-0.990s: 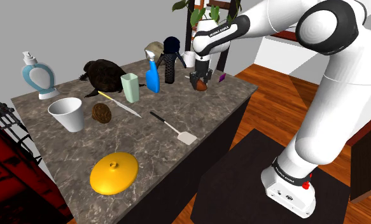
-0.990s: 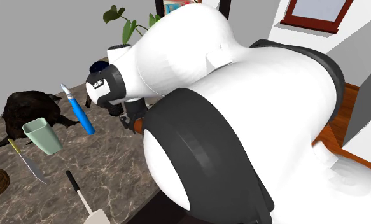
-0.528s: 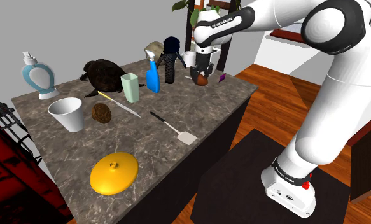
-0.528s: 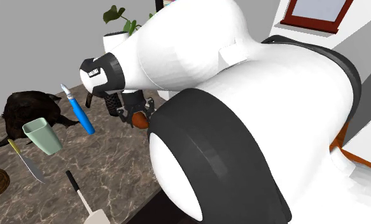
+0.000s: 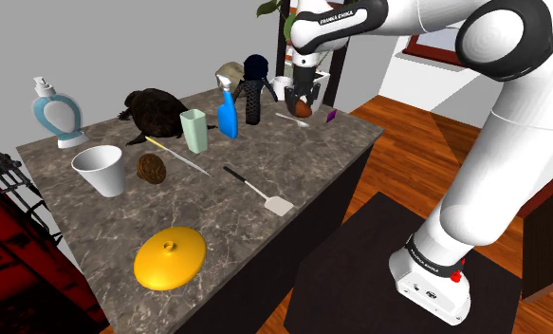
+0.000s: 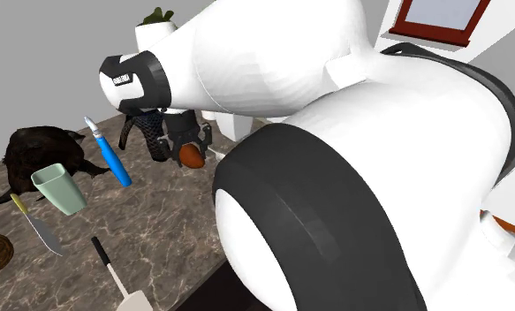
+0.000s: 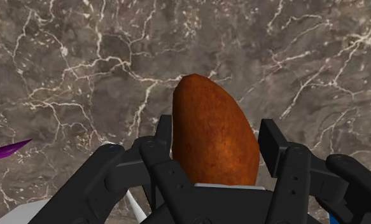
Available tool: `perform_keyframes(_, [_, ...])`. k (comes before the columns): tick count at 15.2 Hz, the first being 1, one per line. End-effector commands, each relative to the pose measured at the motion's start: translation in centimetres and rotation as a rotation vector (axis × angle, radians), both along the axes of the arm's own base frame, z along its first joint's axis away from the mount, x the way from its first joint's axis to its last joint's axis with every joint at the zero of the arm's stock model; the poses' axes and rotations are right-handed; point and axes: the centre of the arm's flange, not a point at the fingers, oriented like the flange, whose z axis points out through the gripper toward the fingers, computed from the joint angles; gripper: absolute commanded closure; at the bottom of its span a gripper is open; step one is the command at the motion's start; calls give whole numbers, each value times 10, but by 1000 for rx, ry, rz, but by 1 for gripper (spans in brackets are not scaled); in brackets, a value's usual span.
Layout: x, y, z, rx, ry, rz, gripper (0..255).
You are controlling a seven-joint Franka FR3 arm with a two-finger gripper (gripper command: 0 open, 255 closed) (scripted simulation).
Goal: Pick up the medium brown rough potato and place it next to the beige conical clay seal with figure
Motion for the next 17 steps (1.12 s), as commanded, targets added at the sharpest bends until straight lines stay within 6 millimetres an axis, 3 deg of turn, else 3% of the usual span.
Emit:
perform_keyframes(1, [0, 0, 11, 0, 0, 0, 255])
perform_keyframes(5, [0, 0, 27, 0, 0, 0, 255])
perform_keyframes(17, [-3, 158, 27, 0, 0, 0, 255])
